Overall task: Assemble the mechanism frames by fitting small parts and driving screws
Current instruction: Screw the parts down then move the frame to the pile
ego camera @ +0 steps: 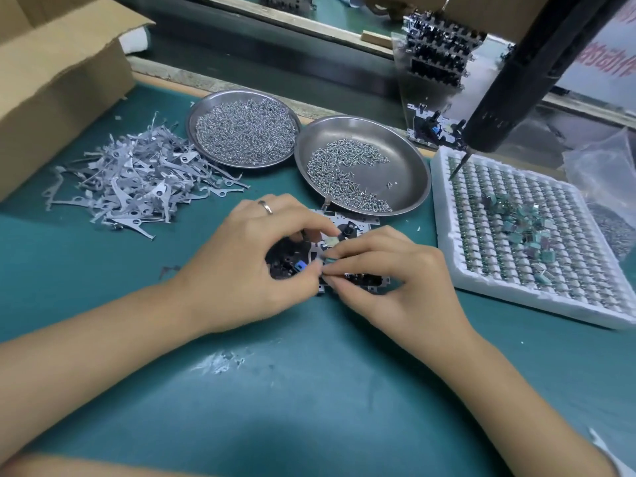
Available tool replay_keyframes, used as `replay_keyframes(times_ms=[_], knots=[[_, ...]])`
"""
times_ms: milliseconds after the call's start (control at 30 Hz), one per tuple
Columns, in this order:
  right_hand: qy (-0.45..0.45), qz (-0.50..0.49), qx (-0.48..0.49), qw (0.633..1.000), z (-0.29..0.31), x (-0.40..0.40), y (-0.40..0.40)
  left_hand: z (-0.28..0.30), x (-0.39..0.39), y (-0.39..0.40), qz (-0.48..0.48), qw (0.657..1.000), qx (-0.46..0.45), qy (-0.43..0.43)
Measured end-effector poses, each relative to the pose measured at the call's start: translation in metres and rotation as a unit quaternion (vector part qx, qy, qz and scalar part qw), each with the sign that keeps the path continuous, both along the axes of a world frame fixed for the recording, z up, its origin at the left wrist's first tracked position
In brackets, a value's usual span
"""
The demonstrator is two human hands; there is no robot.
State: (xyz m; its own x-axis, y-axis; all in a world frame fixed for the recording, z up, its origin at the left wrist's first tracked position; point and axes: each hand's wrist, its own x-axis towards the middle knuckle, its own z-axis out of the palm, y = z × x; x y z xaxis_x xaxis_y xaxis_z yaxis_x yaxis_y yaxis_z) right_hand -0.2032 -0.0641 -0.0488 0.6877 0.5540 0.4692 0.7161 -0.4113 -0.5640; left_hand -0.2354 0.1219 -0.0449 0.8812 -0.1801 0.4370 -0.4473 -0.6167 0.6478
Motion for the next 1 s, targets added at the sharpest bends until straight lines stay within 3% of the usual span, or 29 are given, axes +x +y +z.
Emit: replay_keyframes(times_ms=[133, 467, 601, 701, 868, 1001], knots=[[0.11, -0.018, 0.035, 0.993, 0.005, -0.002, 0.0, -0.005, -0.001, -0.001, -0.011, 0.996, 0.085, -0.004], [0.169, -0.013, 0.044, 0.984, 0.009, -0.003, 0.001, -0.01, 0.002, -0.001, -0.008, 0.997, 0.069, -0.02], [0.139, -0.014, 0.045, 0.989, 0.01, -0.003, 0.0, -0.01, 0.003, -0.001, -0.009, 0.999, 0.048, -0.016], [0.058, -0.077, 0.121, 0.988, 0.014, -0.002, -0.002, -0.01, 0.003, -0.001, -0.018, 0.998, 0.05, -0.015], [0.032, -0.236, 0.307, 0.921, 0.033, 0.016, -0.007, -0.01, 0.004, -0.001, -0.012, 0.999, 0.032, -0.005], [0.037, -0.284, 0.3, 0.91, 0.06, 0.037, -0.007, -0.012, 0.005, 0.0, -0.02, 1.0, 0.015, 0.002]])
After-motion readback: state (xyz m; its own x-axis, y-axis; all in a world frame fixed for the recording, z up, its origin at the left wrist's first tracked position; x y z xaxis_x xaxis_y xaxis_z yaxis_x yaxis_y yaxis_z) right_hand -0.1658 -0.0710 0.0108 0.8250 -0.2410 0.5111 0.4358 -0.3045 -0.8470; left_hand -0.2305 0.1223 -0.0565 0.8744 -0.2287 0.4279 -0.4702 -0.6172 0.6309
